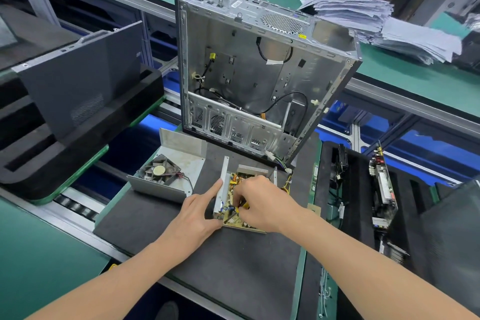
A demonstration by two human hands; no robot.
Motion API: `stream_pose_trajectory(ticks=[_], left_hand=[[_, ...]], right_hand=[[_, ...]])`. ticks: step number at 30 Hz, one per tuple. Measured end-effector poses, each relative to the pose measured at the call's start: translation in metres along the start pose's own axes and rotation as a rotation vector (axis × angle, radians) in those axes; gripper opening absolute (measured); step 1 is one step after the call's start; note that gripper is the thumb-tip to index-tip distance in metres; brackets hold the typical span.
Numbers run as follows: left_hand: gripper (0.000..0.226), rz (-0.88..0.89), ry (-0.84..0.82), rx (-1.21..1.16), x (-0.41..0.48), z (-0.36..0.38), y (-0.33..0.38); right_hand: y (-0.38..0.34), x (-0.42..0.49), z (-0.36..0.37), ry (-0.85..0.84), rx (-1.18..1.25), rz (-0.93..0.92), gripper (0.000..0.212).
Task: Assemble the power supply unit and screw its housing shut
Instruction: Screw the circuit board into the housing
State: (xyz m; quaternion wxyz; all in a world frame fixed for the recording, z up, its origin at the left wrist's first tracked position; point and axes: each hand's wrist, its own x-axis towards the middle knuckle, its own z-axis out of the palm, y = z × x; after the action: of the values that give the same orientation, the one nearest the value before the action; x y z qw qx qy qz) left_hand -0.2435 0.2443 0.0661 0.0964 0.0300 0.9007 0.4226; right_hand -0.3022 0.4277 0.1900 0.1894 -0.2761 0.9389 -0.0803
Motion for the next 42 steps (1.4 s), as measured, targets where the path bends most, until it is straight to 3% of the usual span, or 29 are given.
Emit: stream_pose_trajectory(ticks=[22,28,30,33,34,42], left_hand=[[0.084,0.058,0.021,0.057,0.001,0.001,-0.004],[0.092,0.049,0.047,-0.006,0.000,0.002,0.002],[0.082,0.126,0.073,0.043,-0.003,-0.002,0.002],[0.019,0.377,0.087,0.282,-0.007,-0.005,0.003],[0.009,0.411,0.090,0.346,-0.008,-0.005,0.003],[0.015,0.518,0.190,0.436,0.000,-0.006,-0.005]], right_hand=[[-0.002,0.005,-0.005,-0.114,-0.225,-0.265,0.036],[-0.009,0.008,0.001,-0.048,-0.200,-0.237,0.021],[-0.010,0.011,0.002,-0.038,-0.176,-0.178,0.021],[-0.013,0.016,0.004,-0.036,-0.149,-0.109,0.019],[-0.013,0.017,0.004,-0.037,-0.148,-0.100,0.017],[-0.009,0.010,-0.007,-0.025,-0.059,-0.076,0.019]])
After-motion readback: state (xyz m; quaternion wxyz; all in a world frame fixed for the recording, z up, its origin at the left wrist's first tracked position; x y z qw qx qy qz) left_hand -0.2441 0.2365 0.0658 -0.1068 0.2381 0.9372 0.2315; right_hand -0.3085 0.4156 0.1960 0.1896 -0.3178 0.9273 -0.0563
